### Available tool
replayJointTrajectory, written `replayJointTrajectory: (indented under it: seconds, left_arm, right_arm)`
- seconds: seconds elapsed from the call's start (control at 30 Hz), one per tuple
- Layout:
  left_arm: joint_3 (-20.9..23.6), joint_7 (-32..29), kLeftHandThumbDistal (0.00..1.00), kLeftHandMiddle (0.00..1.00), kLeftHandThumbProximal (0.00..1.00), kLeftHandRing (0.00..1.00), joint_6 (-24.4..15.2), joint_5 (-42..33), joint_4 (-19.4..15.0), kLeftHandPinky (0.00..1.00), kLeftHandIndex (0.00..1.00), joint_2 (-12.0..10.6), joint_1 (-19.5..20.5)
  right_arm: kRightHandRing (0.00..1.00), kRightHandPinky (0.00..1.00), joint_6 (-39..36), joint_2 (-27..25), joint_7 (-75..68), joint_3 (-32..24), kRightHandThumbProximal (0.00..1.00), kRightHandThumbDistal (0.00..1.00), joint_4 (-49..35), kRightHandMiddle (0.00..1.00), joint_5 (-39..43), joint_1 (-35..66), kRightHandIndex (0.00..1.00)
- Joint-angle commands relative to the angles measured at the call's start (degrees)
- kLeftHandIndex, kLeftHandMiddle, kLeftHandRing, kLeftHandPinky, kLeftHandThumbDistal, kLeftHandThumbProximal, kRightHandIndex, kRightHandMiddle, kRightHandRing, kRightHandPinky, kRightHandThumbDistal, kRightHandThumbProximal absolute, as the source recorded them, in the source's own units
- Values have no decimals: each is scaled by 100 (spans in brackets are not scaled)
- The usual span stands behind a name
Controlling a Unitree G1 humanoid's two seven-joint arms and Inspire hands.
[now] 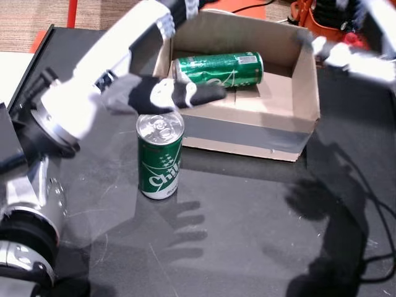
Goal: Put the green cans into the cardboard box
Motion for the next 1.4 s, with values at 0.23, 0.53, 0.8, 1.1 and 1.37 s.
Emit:
replayJointTrajectory:
  seconds: [0.23,0.53,0.8,1.1,1.37]
  left_arm:
    - [-11,114,100,100,52,100,319,114,-401,100,100,245,750]
    - [-32,228,100,100,46,100,474,166,-469,100,100,459,830]
    - [11,142,100,100,37,100,564,47,-553,100,100,556,740]
    - [-56,622,100,100,40,100,511,364,-38,99,100,366,451]
    - [-62,1058,100,100,39,100,411,729,666,100,100,316,135]
  right_arm:
    - [86,98,940,167,2576,-1561,100,100,-1235,87,2578,672,93]
    - [82,95,1256,1029,3783,-1629,97,100,-2701,82,3219,1689,84]
    - [79,87,1288,1215,3546,-1377,90,88,-2329,80,2690,1771,92]
    - [79,89,1512,1216,3767,-1476,90,92,-2397,82,2830,1741,94]
    - [79,90,1679,1325,4112,-1566,94,94,-2640,82,3126,1868,94]
